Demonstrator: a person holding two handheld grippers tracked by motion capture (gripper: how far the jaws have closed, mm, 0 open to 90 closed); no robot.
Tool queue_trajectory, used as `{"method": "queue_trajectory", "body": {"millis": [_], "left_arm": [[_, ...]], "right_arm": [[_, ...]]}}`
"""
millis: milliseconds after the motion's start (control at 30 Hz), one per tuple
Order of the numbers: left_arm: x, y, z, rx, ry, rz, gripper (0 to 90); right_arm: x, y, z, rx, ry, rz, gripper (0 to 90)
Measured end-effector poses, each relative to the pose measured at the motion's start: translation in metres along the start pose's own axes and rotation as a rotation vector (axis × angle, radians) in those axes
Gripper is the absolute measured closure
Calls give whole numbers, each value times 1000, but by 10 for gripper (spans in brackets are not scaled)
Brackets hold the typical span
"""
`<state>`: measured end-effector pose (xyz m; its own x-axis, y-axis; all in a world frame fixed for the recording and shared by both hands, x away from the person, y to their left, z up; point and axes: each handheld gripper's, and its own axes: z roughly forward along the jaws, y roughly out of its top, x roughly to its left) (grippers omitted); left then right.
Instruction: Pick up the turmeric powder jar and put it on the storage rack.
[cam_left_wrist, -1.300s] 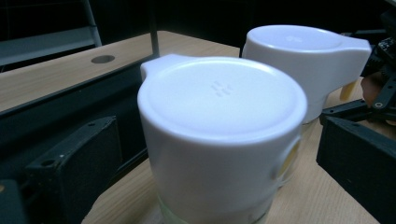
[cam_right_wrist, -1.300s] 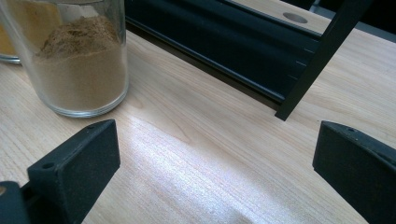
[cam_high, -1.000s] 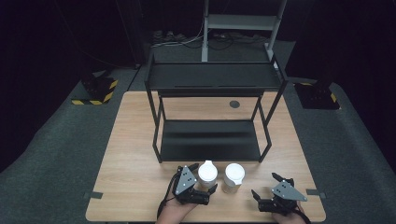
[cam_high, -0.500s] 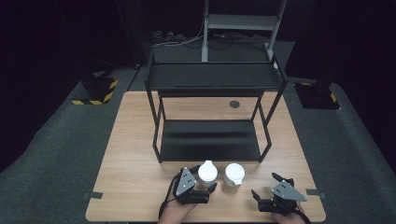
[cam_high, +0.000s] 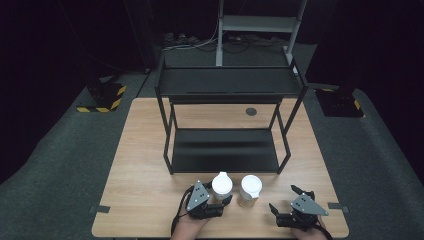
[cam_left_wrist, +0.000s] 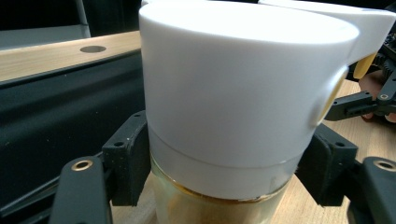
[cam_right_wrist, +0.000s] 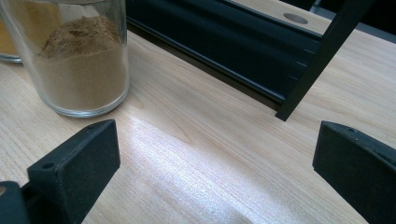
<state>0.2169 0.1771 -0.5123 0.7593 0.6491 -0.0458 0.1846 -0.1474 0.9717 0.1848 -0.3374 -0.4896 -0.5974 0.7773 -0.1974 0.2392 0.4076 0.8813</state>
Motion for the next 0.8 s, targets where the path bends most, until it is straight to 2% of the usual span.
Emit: {"method": "queue_trajectory", "body": {"millis": [400,800], "left_arm": [[-3,2,-1,2,20,11,300],[6,3,-15,-38,65,-22,304]], "right_arm": [[-1,0,0,-1,2,2,0],[-1,0,0,-2,2,3,0]]}}
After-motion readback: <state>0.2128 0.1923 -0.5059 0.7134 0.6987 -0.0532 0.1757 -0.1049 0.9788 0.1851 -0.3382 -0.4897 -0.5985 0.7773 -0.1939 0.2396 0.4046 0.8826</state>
